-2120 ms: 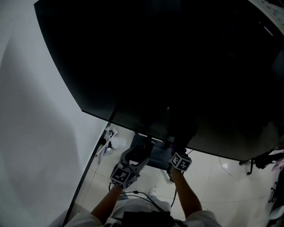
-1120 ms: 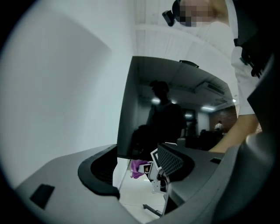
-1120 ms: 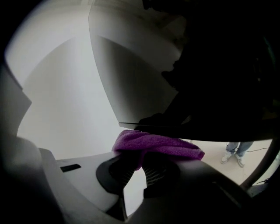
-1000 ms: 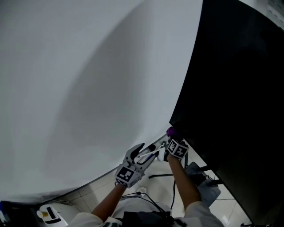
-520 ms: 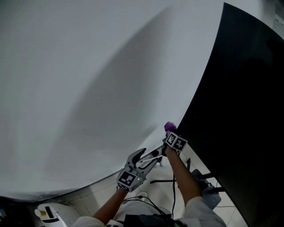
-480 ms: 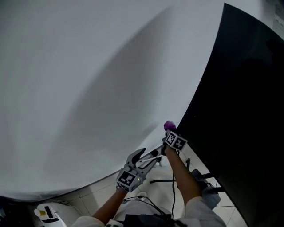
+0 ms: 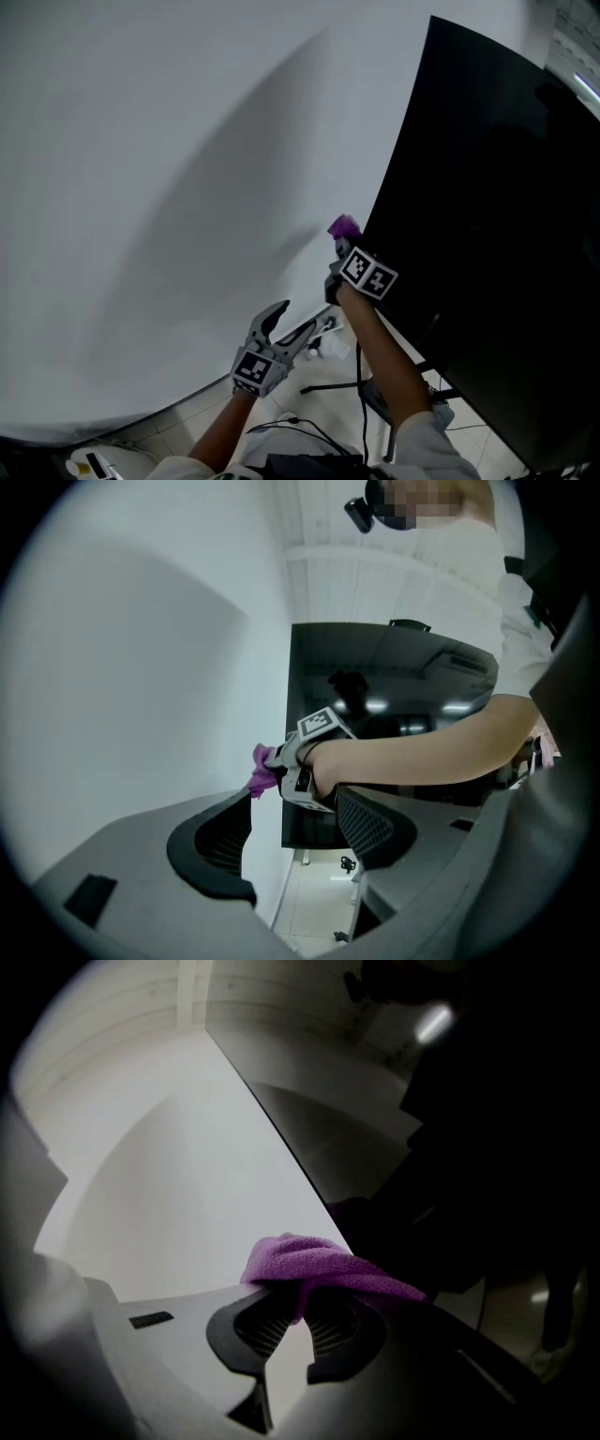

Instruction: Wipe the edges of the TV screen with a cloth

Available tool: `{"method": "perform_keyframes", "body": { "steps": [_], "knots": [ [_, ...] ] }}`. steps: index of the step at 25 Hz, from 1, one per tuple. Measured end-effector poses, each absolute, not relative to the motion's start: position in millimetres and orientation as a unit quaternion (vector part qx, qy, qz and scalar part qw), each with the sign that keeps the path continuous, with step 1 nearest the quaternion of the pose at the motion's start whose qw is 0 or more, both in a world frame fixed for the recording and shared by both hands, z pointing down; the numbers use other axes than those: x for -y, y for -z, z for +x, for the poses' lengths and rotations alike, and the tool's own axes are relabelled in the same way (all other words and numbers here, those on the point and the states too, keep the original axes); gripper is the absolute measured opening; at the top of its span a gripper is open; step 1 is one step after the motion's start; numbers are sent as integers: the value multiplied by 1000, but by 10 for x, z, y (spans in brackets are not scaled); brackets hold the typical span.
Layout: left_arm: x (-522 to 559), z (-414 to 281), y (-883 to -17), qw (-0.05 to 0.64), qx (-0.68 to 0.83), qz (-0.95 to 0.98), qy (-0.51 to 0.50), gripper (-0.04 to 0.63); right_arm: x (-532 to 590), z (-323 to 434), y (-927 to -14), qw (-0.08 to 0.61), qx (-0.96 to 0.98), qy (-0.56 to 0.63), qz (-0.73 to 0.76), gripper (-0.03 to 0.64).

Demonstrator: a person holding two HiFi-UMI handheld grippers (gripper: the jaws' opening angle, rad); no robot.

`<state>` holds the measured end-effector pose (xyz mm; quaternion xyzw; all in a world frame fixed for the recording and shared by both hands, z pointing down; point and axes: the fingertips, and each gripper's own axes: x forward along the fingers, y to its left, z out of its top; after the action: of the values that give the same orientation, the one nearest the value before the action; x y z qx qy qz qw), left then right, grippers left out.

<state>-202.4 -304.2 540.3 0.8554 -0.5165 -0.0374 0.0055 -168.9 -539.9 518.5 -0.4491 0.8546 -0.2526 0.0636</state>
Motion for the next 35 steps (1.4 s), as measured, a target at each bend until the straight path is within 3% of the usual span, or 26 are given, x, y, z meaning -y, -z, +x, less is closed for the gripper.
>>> {"method": "perform_keyframes", "body": {
  "steps": [4,15,35],
  "knots": [
    [3041,-2020,-5207,-21,509,860,38,265,5390,-1727,-4454,120,-855,263,-432,44],
    [2926,-1783,-4740,-57,477,876,51,265,5256,-1735,-2216,202,-879,95,-422,44],
    [2780,-1504,-4348,-86,452,884,80,265,5004,-1533,-49,206,-865,-92,-448,44]
  ]
}}
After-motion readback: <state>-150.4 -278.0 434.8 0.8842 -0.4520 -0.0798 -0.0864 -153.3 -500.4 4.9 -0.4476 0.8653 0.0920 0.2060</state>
